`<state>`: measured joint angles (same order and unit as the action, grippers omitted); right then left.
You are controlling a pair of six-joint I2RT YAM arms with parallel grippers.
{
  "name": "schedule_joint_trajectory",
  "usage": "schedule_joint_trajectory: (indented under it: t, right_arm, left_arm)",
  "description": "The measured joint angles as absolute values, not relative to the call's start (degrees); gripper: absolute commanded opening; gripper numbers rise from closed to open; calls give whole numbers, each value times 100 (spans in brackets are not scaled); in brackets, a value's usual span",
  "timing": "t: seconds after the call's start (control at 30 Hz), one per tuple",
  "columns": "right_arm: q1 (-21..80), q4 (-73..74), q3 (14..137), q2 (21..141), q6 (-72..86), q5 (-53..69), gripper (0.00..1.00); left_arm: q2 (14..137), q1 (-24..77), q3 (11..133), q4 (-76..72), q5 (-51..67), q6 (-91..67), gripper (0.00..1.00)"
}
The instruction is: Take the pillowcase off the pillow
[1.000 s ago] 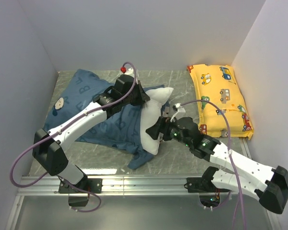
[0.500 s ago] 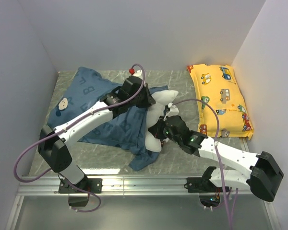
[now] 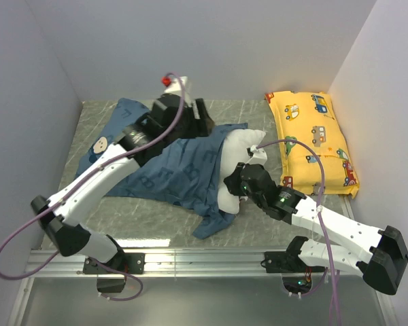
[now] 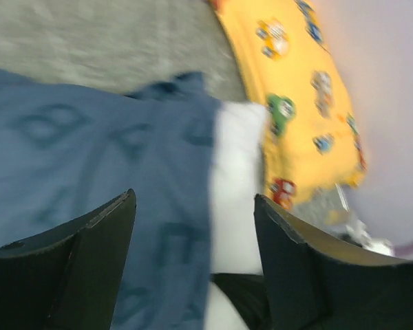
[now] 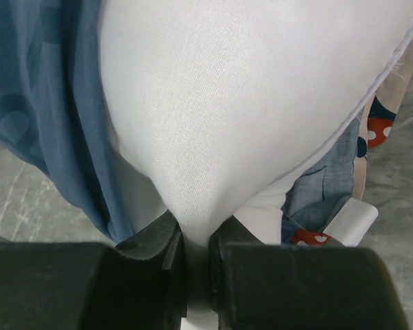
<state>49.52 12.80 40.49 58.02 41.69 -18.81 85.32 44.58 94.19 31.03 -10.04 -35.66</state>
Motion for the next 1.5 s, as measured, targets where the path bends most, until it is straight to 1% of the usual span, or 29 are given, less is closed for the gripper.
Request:
schedule_joint_trajectory:
  t: [0.1, 0.27, 0.33, 0.43, 0.5, 0.57, 0.6, 0.63, 0.7, 0.73, 0.8, 0.83, 0.87, 1.07, 1.3, 1.5]
  right_arm:
    - [4950, 1433, 4053, 5732, 4165, -1949, 0]
    - [4934, 1721, 4200, 5710, 4112, -2008, 0]
    - [4925, 1780, 4250, 5710, 4082, -2010, 0]
    - [4923, 1841, 4287, 5717, 4056, -2010, 0]
    - [4923, 1855, 4289, 5728, 4045, -2003, 0]
    - [4923, 1868, 4300, 5747, 4032, -2001, 0]
    - [4923, 1872, 4307, 5749, 4029, -1999, 0]
    - [4921, 1872, 4309, 5749, 4025, -1999, 0]
    - [4917, 1898, 4329, 5749, 4007, -1990, 0]
    - [4912, 1935, 4357, 5749, 3997, -1988, 0]
    - [4912, 2056, 4466, 5752, 3970, -1988, 0]
    - [4912, 2123, 4539, 5752, 3953, -1988, 0]
    - [4912, 2198, 4615, 5752, 3940, -1990, 0]
    - [4910, 2552, 4991, 5653, 3907, -2040, 0]
    - [4910, 3203, 5247, 5017, 3907, -2298, 0]
    - [4838, 3758, 5481, 4550, 3913, -2512, 0]
  left_arm:
    - [8103, 4152, 9253, 3361, -1647, -3529, 76]
    - [7452, 2858, 8208, 3505, -2241, -3404, 81]
    - [7483, 2543, 7942, 3546, -2342, -3345, 82]
    - [7725, 2484, 7787, 3564, -2344, -3212, 84]
    - [7957, 2495, 7778, 3562, -2344, -3133, 83]
    - [8189, 2493, 7778, 3535, -2338, -3055, 75]
    - [8307, 2493, 7778, 3524, -2340, -3015, 70]
    - [8401, 2486, 7778, 3524, -2340, -2980, 59]
    - [8604, 2464, 7780, 3511, -2340, -2919, 46]
    - [8656, 2456, 7780, 3507, -2342, -2923, 32]
    - [8705, 2425, 7782, 3483, -2344, -2897, 19]
    - [8711, 2405, 7789, 3481, -2346, -2877, 4]
    - [8720, 2381, 7817, 3496, -2364, -2877, 0]
    - [8989, 2058, 8300, 3548, -2375, -2816, 0]
    - [9441, 1376, 9037, 3728, -2346, -2805, 0]
    - [9802, 930, 9258, 3824, -2237, -2829, 0]
